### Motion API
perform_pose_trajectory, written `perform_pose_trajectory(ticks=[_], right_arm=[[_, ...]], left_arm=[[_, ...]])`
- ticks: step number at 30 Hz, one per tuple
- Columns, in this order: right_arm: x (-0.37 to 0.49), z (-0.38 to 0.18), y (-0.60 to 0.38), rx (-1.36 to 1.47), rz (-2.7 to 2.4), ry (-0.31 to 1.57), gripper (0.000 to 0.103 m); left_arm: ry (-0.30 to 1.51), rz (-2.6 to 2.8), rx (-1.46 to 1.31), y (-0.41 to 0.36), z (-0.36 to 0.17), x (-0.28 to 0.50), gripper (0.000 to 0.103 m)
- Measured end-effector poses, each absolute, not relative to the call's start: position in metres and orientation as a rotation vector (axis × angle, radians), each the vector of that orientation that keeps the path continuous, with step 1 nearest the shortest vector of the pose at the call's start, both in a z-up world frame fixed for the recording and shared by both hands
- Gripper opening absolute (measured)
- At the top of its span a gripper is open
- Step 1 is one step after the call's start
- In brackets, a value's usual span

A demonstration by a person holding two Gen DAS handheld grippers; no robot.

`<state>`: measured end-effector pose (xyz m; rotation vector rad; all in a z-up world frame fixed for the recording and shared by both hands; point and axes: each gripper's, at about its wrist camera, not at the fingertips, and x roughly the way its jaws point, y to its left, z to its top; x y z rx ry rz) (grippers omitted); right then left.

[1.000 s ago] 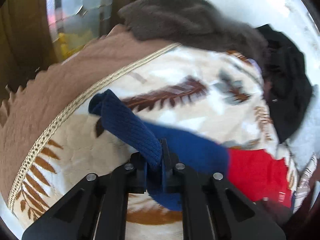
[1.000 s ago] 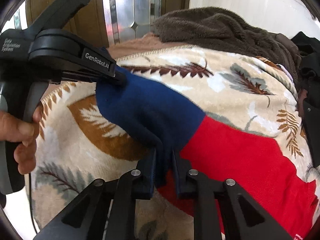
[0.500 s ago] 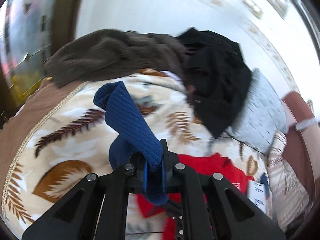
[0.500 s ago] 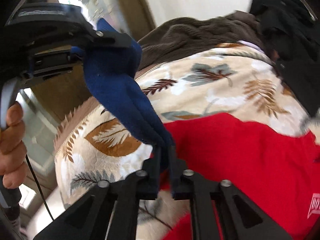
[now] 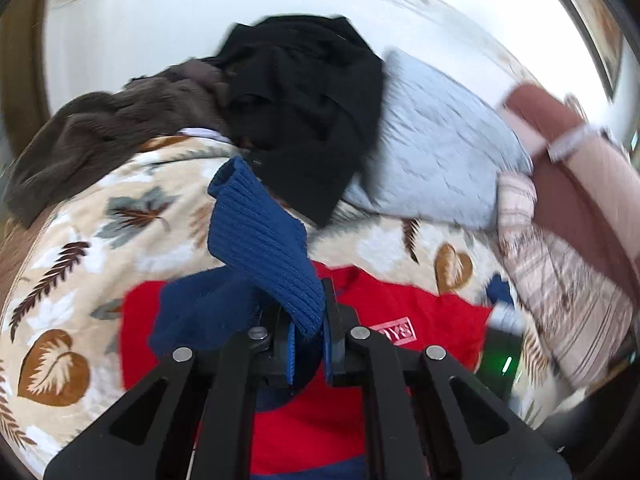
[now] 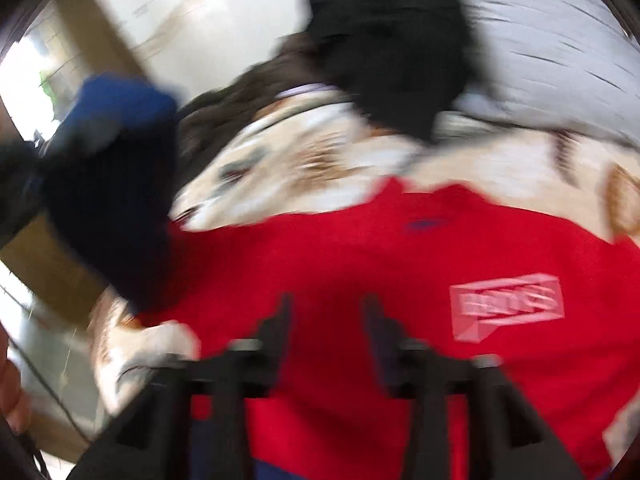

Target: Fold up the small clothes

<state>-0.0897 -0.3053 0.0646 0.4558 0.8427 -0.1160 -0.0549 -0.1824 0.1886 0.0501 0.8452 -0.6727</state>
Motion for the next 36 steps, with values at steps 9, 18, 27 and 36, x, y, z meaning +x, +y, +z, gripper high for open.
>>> perform_pose_trajectory(ticks=[9,18,27,36], right_arm=[[-0.151,0.054,-0.423,0.565,-0.399,0.817,0.058],[-0.178,0.029,-0.455,0.687,-0.389,0.805,0.058],[-0.176,0.04,-0.445,0.834,-0.298,0.74,0.068],[-0.085,0.058,-0.463,0.43,-0.109,0.925,0.082]], left_arm=[[0.968,-0.839,0.192,-0.288,0.123,-0.098,0.008],[1.068,-0.84,0.081,-0.273,0.095,-0.093,0.058],[1.074,-0.49,-0.09,-0.146,0.09,-0.014,0.067],[1.128,-0.496,-0.075,-0.136,0.058,0.032,0.067]])
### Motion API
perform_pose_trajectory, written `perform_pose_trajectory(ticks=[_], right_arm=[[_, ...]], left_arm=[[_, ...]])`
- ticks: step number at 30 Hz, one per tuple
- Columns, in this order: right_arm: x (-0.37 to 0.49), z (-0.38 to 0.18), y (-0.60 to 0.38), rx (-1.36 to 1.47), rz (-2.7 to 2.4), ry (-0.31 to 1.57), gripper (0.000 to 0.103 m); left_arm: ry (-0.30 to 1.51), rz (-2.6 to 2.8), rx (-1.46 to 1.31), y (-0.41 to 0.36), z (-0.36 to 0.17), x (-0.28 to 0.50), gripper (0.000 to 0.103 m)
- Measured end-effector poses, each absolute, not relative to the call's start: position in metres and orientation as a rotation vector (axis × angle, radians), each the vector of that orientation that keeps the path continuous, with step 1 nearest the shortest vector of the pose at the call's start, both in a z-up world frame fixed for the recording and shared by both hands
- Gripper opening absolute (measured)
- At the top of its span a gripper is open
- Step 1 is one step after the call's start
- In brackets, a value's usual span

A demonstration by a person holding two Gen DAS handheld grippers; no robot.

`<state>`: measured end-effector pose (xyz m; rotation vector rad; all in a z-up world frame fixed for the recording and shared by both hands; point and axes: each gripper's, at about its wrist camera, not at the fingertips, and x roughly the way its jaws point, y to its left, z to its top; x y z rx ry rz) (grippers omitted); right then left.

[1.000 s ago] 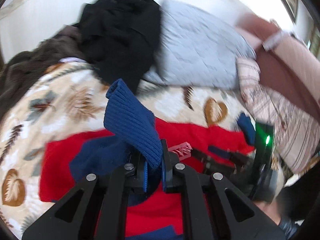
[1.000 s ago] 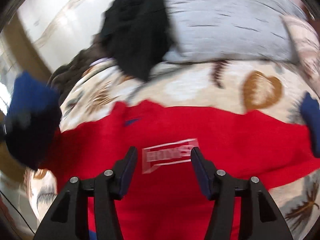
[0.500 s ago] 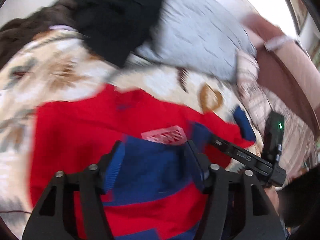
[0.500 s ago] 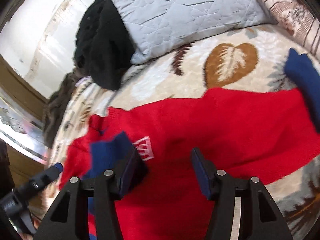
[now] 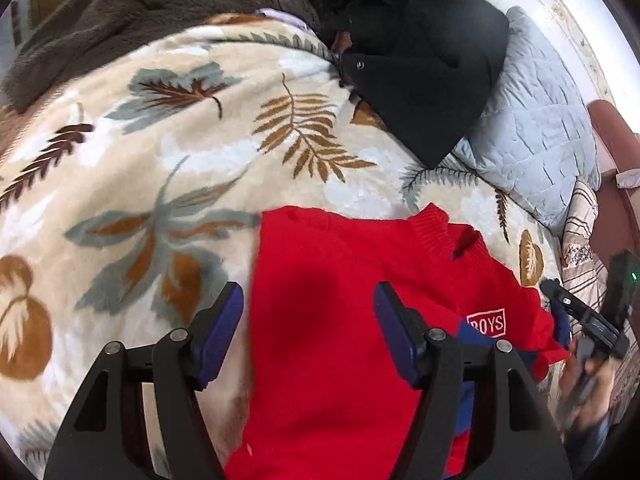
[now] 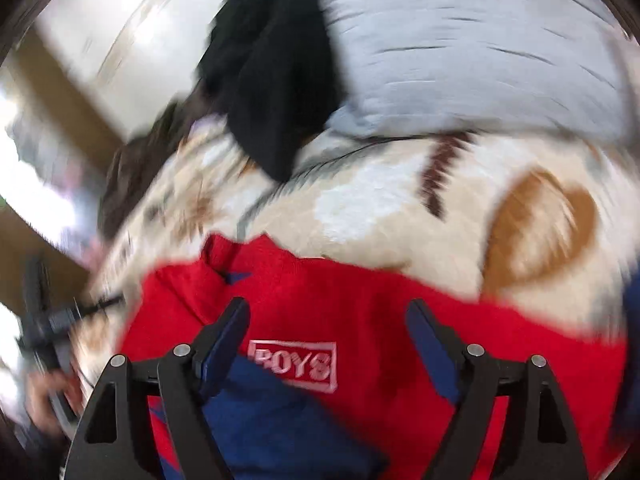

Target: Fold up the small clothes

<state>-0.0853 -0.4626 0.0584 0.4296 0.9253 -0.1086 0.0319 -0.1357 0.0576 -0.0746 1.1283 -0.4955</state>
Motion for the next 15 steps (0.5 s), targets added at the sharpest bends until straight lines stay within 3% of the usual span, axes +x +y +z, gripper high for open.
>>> perform_pose_trajectory(ticks=[8,10,11,12,15], right_arm=[[-0.028,0.013,-0.454,0.183,0.013,1.119,0.079],[-0.021,0.001,-0.448,0.119,-0.015,1.159,0.064],[-0.021,-0.001,-0.443,0.079,-0.032,1.159,0.051],[-0.022,0.001,-0.439,0.069,-0.024,1.144,0.016],[-0.026,0.013,-0.427,0.042,-0.012,1.11,0.011]], left_arm=[[1.183,-0.525,0.004,-0.166,0.025,0.061,0.067],[1.158,-0.516,0.043,-0.172,0.024,0.059,0.059],[1.139,-0.509,0.068,-0.173,0.025,0.056,0.038],[1.13,-0.518,0.067,-0.173,0.026,0.055,0.022],[1.081,-0.521,0.039,-0.165,0.037,0.053,0.014]])
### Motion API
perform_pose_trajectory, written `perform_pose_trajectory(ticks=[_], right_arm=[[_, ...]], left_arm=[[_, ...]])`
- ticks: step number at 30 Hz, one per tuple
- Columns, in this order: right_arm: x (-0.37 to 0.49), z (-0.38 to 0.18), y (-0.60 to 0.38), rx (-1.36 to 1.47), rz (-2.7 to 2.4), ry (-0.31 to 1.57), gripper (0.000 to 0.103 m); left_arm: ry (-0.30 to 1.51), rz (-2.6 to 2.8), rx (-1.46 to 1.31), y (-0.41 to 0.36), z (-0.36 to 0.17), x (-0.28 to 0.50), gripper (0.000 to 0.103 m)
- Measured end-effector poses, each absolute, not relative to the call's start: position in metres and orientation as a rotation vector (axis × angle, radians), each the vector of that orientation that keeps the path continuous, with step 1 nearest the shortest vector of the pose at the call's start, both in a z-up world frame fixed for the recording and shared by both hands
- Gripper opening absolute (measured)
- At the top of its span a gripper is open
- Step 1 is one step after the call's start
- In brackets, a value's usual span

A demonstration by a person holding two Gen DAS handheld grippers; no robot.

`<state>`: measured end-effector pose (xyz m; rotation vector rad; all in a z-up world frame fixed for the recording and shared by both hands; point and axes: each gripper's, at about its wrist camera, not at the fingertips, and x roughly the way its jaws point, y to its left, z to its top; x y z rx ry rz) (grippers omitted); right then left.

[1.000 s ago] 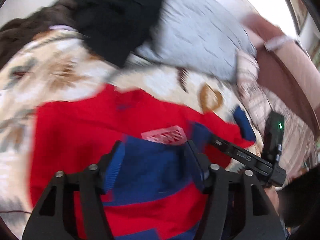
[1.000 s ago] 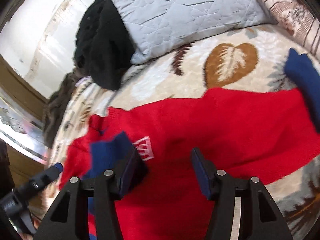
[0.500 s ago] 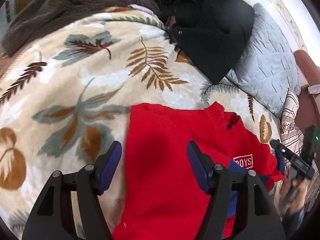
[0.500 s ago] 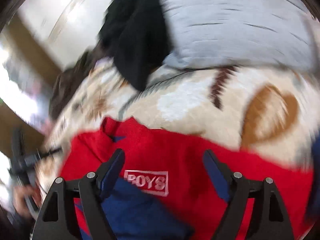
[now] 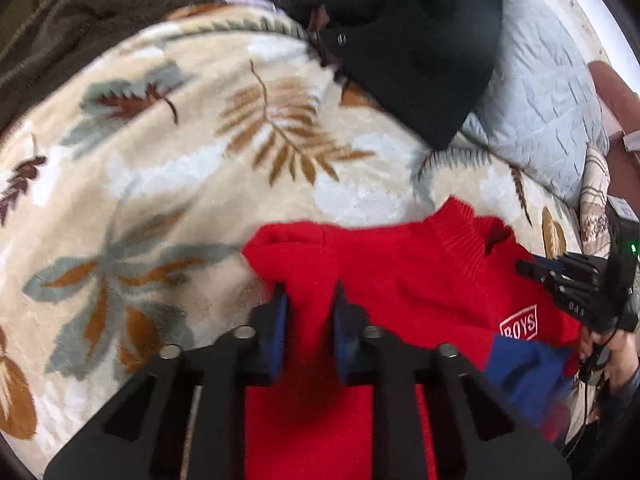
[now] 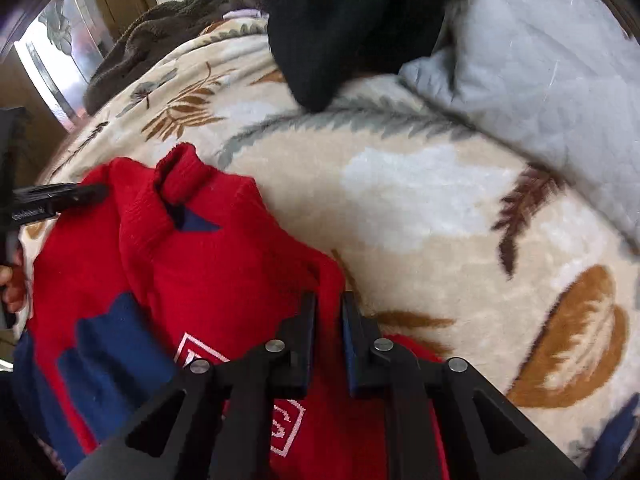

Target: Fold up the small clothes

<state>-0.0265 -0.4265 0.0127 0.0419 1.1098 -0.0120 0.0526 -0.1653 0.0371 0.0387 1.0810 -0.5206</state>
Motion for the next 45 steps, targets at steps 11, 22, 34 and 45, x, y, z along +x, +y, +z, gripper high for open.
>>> perform_pose_trajectory(ticks=[11,22,34,45], right_arm=[[0.002,0.06,-0.444,0.037,-0.212,0.918,0.011],[-0.029,0.038,-0.447,0.13,-0.263,0.934,0.044],[-0.083,0.007,-0.429,0.451,-0.222,1.057,0.006],[-0.069,0.013,-0.413,0.015,-0.358,0.953,0.004]], left_arm=[[0.91,-0.393,0.012,-0.139,0.067,0.069,0.013],[0.978,-0.414,-0.012,-0.116,0.054,0.053,0.058],[1.106,-0.42,-0.047,-0.124,0.035,0.015,0.03],[1.062,-0.389,0.055,-0.121,0.021,-0.009,0.026]])
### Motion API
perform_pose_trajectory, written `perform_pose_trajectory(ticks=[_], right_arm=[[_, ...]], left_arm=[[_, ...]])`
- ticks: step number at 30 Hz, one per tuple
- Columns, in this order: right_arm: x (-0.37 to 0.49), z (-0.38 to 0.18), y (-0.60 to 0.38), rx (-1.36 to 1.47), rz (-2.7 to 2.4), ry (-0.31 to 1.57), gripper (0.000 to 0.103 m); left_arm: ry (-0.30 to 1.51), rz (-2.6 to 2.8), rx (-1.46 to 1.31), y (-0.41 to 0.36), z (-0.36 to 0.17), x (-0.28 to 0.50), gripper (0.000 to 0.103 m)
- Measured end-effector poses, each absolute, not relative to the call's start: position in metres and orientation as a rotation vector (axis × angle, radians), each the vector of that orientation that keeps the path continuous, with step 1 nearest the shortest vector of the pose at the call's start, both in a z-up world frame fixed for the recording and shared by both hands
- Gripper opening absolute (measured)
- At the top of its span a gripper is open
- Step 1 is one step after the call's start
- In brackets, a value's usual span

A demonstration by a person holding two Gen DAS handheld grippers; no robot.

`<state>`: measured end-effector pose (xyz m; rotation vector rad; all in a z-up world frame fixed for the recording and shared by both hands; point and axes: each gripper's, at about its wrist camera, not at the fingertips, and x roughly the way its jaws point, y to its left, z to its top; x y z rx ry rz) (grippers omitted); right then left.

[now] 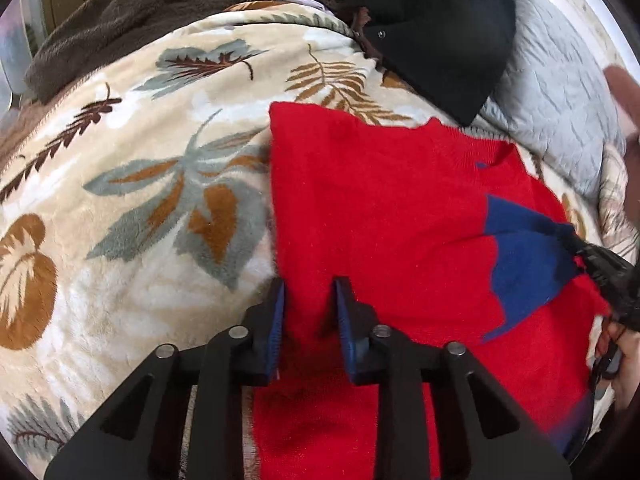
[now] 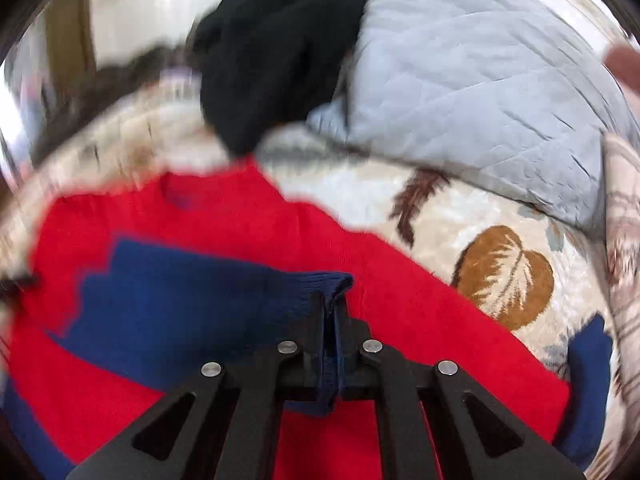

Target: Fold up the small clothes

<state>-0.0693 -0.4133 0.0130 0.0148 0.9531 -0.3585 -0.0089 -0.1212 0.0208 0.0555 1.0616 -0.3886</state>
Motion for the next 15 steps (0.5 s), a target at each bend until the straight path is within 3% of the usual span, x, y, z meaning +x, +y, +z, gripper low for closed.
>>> perform_pose_trajectory(ticks=[4,7,14,15], right_arm=[[-0.08,0.01,-0.417,0.06,-0.355,0.951,0.016],[-0.098,0.03,-0.419,0.156,-0.364,0.9,0.037],[-0.095,0.038,-0.379,0.17,-0.24,0.886,0.037],[-0.092,0.032,-0.375,0.16,-0.233,0.902,0.037]], left_arm=[[1.05,-0.383,0.055,-0.117,0.033,-0.012,0.031],[0.98,-0.376,0.063,-0.115,0.05,-0.019,0.04],[0.951,-0.403,0.125,-0.149,0.06,-0.013,0.044],[0.967,-0.399,0.155,-0.155,0.053,-0.01,0.048]])
